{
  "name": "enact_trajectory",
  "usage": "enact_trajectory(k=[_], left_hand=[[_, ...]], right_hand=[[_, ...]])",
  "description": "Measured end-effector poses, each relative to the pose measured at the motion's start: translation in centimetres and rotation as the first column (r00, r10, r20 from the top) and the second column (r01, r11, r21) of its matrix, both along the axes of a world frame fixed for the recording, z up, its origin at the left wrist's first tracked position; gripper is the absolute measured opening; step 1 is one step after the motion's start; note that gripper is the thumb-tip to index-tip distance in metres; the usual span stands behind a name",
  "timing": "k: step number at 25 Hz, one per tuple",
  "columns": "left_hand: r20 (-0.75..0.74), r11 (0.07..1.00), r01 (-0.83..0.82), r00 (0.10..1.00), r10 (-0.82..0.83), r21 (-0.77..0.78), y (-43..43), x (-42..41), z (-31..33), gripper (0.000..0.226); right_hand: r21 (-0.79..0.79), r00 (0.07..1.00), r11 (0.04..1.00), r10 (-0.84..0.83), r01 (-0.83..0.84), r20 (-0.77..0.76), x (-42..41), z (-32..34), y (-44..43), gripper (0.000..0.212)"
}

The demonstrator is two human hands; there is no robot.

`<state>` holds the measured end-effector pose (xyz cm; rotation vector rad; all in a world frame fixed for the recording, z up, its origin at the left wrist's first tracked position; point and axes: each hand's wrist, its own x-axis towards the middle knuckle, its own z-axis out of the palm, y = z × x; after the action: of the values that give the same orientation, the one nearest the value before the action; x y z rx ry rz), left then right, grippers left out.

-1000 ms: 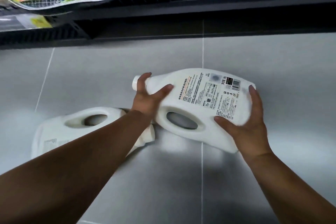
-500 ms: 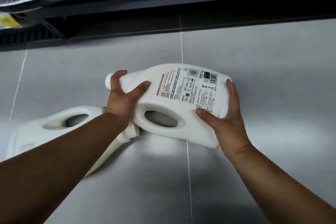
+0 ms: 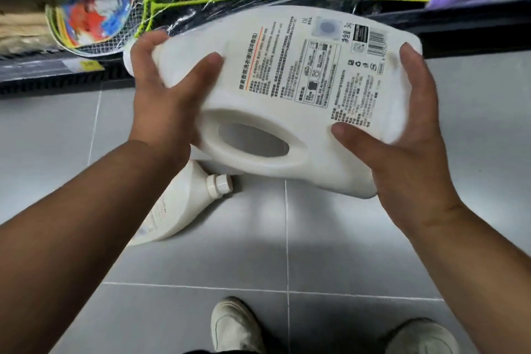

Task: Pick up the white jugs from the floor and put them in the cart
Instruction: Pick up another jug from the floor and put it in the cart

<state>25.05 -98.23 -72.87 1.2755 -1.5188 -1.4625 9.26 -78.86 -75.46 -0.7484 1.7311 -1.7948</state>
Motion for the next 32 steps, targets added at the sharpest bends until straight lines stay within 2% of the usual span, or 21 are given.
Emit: enact_trajectory(k=[5, 8, 12, 15, 18, 21, 25, 28, 32], left_hand=[[-0.077, 0.995, 0.058, 0.995, -0.064, -0.086, 3.6, -2.5, 16.9, 0.066], [-0.114, 0.987, 0.076, 0.989, -0.093, -0.142, 6.3, -4.6, 30.2, 0.064], [-0.198, 0.965, 0.155, 0.96, -0.197, -0.21, 9.6, -7.1, 47.5, 0.065], [-0.278, 0.927, 0.236, 0.906, -0.318, -0.292, 12.7, -9.1, 60.6, 0.066], [-0.404, 0.883, 0.311, 0.8, -0.443, -0.351, 16.6, -10.5, 71.0, 0.062], [-0.494, 0.839, 0.352, 0.687, -0.533, -0.416, 21.0, -12.7, 79.0, 0.066], [-0.579, 0.783, 0.418, 0.526, -0.623, -0.462, 29.0, -16.0, 86.4, 0.069], [-0.588, 0.723, 0.459, 0.425, -0.689, -0.516, 36.9, -19.3, 89.1, 0.07], [-0.608, 0.693, 0.487, 0.351, -0.713, -0.532, 46.9, -23.7, 89.5, 0.071]], right_hand=[[-0.013, 0.993, 0.999, -0.042, 0.041, -0.115, -1.7, 17.3, 4.3, 0.087], [-0.014, 0.989, 0.994, -0.11, 0.11, -0.1, -2.8, 31.2, 7.7, 0.087], [-0.031, 0.963, 0.979, -0.202, 0.2, -0.18, -3.3, 49.3, 12.3, 0.089], [-0.11, 0.911, 0.94, -0.34, 0.323, -0.233, -2.5, 62.5, 16.6, 0.088], [-0.2, 0.846, 0.9, -0.433, 0.387, -0.312, -1.9, 73.0, 21.6, 0.082], [-0.297, 0.763, 0.861, -0.506, 0.414, -0.402, -1.9, 80.8, 26.4, 0.082], [-0.367, 0.649, 0.799, -0.601, 0.477, -0.466, -2.1, 87.9, 35.3, 0.082], [-0.412, 0.509, 0.726, -0.683, 0.55, -0.524, -2.8, 90.5, 42.7, 0.081], [-0.439, 0.44, 0.655, -0.747, 0.615, -0.498, -4.2, 90.9, 52.1, 0.082]])
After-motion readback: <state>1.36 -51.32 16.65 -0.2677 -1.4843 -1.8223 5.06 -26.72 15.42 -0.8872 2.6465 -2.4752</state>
